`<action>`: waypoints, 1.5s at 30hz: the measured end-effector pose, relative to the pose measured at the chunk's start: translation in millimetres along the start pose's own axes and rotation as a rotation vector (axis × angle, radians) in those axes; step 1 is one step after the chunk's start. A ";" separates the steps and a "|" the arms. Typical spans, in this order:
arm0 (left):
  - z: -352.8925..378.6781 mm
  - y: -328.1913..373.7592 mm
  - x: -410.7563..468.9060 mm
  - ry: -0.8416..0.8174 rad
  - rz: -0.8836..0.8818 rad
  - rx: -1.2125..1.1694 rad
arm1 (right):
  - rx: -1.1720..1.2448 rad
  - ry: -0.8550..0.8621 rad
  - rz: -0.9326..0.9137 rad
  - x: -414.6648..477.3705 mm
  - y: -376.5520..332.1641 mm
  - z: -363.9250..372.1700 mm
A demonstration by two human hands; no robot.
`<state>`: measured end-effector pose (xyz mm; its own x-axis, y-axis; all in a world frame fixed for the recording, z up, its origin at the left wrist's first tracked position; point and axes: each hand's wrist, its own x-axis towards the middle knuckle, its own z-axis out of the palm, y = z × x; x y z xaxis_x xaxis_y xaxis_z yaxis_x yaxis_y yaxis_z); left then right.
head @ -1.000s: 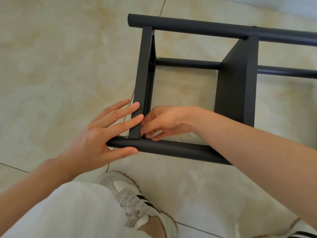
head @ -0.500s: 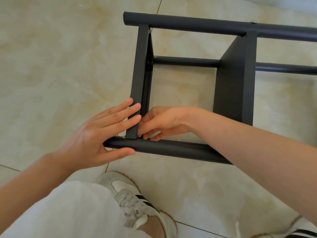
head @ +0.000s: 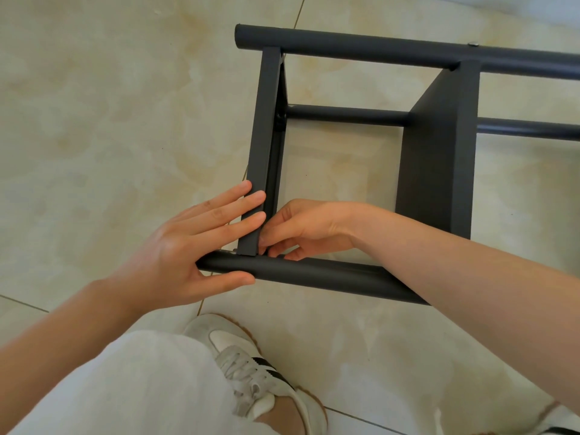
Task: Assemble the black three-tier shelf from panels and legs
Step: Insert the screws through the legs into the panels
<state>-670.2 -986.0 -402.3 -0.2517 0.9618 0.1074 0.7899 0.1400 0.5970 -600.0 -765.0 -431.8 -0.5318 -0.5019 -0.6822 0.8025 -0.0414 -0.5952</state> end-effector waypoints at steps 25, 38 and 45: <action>-0.4 1.4 1.2 0.003 -0.014 -0.017 | -0.018 0.027 -0.032 -0.7 -1.4 3.2; 0.5 1.1 1.2 0.010 -0.006 -0.020 | -0.101 0.073 -0.006 0.4 -5.4 4.9; 1.5 1.4 0.2 0.016 -0.014 -0.032 | -0.011 0.042 -0.005 -0.4 -5.2 5.0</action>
<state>-668.3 -985.3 -402.6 -0.2719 0.9559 0.1113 0.7679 0.1458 0.6238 -602.6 -768.9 -426.3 -0.5465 -0.4653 -0.6963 0.7972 -0.0344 -0.6027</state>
